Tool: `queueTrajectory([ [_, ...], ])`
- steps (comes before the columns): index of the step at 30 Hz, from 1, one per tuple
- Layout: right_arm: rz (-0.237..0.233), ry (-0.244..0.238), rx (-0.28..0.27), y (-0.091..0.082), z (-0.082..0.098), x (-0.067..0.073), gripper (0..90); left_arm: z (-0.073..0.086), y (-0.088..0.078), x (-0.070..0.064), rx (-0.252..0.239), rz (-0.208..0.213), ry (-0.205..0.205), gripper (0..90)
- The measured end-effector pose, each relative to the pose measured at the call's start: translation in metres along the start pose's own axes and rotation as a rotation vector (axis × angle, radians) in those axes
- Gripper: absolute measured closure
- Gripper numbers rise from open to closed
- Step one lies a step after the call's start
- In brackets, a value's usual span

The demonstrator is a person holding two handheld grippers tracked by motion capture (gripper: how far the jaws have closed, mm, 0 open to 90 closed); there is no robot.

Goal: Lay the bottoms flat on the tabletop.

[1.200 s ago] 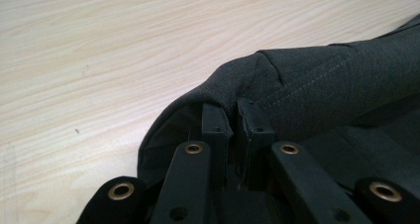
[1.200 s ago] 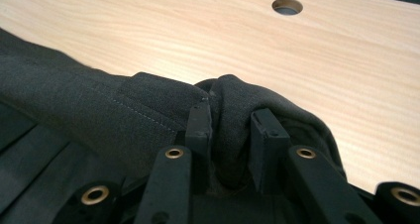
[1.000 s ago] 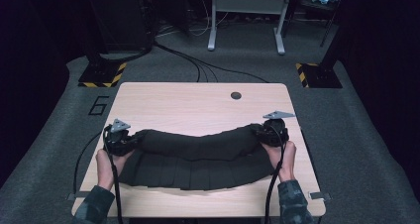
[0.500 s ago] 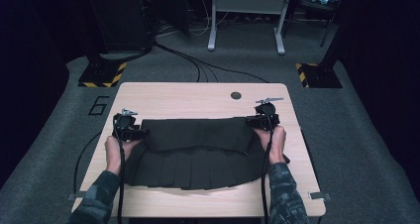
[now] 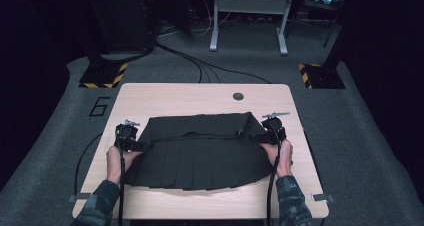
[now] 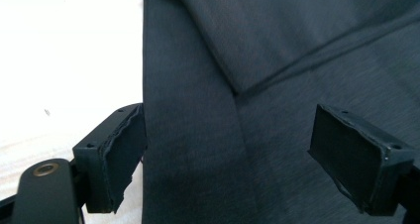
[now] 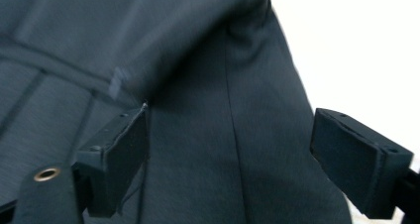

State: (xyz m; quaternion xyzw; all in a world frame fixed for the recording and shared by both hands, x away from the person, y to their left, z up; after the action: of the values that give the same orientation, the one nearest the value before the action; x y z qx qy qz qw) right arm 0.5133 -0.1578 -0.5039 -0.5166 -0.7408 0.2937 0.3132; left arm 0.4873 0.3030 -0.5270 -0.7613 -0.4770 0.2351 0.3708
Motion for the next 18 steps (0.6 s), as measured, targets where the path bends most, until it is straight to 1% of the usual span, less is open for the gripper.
queueTrajectory([
  [1,0.0,0.0,0.0,0.0,0.0,0.0,13.8,0.0,0.0,0.0,0.0,0.0,0.0,12.6],
  [2,0.003,0.006,0.016,0.003,0.004,-0.001,13.0,0.003,0.002,-0.001,0.011,0.005,-0.003,12.6],
  [3,0.011,0.005,0.029,0.006,0.009,-0.002,12.2,0.005,0.004,-0.001,0.021,-0.001,0.005,11.7],
  [4,0.03,0.002,0.059,0.012,0.017,-0.005,10.5,0.011,0.008,-0.002,0.042,0.0,0.013,10.7],
  [5,0.03,0.002,0.059,0.012,0.017,-0.005,10.5,0.011,0.008,-0.002,0.042,0.0,0.013,10.3],
  [6,0.042,-0.013,0.076,0.016,0.024,-0.007,9.2,0.016,0.011,-0.003,0.05,-0.004,0.013,10.2],
  [7,0.042,-0.013,0.076,0.016,0.024,-0.007,9.2,0.016,0.011,-0.003,0.05,-0.004,0.013,10.1],
  [9,0.048,-0.015,0.094,0.02,0.031,-0.01,8.6,0.021,0.014,-0.006,0.055,-0.003,0.002,9.6],
  [10,0.052,-0.02,0.108,0.022,0.035,-0.01,8.5,0.022,0.014,-0.006,0.049,-0.014,0.014,9.0],
  [11,0.063,-0.031,0.127,0.025,0.039,-0.011,6.5,0.022,0.014,-0.007,0.048,-0.023,0.029,8.9],
  [12,0.065,-0.031,0.111,0.024,0.044,-0.012,6.3,0.024,0.014,-0.009,0.048,-0.024,0.04,7.8],
  [15,0.069,-0.032,0.107,0.022,0.047,-0.011,6.3,0.025,0.014,-0.01,0.037,-0.029,0.034,7.7],
  [18,0.072,-0.028,0.098,0.017,0.054,-0.011,6.3,0.028,0.012,-0.012,0.032,-0.027,0.037,7.6],
])
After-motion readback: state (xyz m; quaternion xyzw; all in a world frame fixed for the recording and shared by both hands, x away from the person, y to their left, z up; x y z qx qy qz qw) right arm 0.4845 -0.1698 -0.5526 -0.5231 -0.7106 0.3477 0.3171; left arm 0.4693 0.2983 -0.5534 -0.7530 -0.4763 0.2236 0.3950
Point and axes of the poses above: each handheld gripper's, and its own axes: y roughly forward along the jaws, z roughly out of its underside, x roughly to its left, the point moved 5 cm from there along y, roughly forward along the jaws, and after that the axes turned 6 degrees about y, right-handed, at the moved point
